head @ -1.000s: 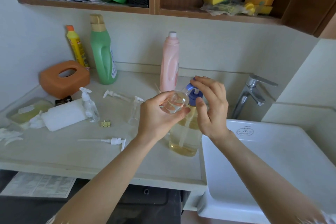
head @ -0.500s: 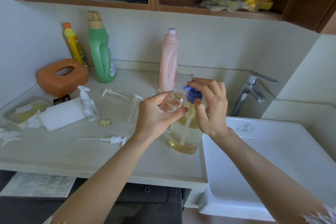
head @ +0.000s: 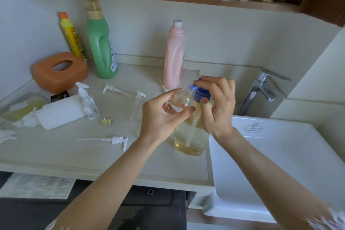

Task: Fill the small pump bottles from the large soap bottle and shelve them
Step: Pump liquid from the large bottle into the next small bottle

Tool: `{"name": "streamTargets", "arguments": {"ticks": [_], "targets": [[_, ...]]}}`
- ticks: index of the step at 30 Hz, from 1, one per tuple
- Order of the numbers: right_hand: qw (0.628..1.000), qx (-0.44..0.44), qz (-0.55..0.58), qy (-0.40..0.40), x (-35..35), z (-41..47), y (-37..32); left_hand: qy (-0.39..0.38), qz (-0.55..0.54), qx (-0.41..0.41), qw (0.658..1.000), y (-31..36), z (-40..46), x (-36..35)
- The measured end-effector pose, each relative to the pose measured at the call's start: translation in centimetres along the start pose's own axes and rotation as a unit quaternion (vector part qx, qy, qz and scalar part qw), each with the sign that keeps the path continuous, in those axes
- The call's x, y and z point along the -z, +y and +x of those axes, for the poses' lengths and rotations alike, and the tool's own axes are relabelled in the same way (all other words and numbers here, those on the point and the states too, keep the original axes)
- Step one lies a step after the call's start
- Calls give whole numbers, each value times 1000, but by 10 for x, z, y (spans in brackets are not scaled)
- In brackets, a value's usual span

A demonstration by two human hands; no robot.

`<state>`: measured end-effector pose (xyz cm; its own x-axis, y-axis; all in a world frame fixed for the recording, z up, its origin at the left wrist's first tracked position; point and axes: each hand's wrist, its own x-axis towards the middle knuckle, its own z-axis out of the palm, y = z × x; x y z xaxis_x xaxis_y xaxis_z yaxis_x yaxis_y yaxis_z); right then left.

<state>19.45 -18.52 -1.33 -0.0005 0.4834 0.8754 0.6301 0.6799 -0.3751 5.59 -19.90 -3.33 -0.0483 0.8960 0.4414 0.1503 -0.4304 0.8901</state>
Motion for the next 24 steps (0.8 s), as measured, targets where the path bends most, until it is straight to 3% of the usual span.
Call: {"name": "streamTargets", "arguments": {"ticks": [13,24], "targets": [[999,-4,-2,-41,14,19,-3,-46,-35,37,998,11,3,5],[1000,-6,4,-17,3,2,3,-44,-19,39,998,2,1,4]]}}
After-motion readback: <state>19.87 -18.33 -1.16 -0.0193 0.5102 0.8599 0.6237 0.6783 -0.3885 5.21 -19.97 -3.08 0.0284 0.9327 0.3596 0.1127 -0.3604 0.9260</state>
